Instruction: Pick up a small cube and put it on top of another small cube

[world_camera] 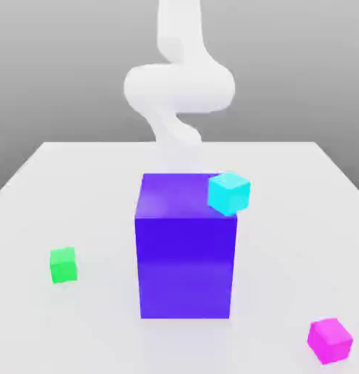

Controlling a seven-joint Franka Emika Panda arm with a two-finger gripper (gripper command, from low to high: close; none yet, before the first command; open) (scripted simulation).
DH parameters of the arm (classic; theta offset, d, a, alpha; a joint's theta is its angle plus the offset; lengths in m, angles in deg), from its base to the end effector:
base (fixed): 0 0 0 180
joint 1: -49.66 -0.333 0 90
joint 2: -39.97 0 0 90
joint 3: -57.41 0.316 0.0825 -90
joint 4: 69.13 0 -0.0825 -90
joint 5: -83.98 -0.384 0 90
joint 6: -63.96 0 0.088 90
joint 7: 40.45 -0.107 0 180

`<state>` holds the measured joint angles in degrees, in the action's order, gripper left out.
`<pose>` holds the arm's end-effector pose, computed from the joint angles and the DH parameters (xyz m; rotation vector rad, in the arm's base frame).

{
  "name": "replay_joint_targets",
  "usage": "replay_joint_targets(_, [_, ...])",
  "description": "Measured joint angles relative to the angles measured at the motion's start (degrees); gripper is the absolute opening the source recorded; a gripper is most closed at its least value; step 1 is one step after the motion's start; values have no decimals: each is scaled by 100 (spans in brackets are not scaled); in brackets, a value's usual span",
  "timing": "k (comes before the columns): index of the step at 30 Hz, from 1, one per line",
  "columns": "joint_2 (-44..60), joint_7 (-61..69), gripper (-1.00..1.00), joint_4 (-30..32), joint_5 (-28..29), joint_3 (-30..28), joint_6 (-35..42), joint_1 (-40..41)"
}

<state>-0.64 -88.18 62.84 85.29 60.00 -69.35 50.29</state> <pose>0.3796 0.0186 0.6789 -2.5092 1.0448 -0.9765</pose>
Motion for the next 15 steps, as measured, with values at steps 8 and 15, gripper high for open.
replay_joint_targets(8, [1690,-685,0,59,519,808,-499,133])
replay_joint_targets(15, [3152,-1341,0,108,1061,1338,-918,73])
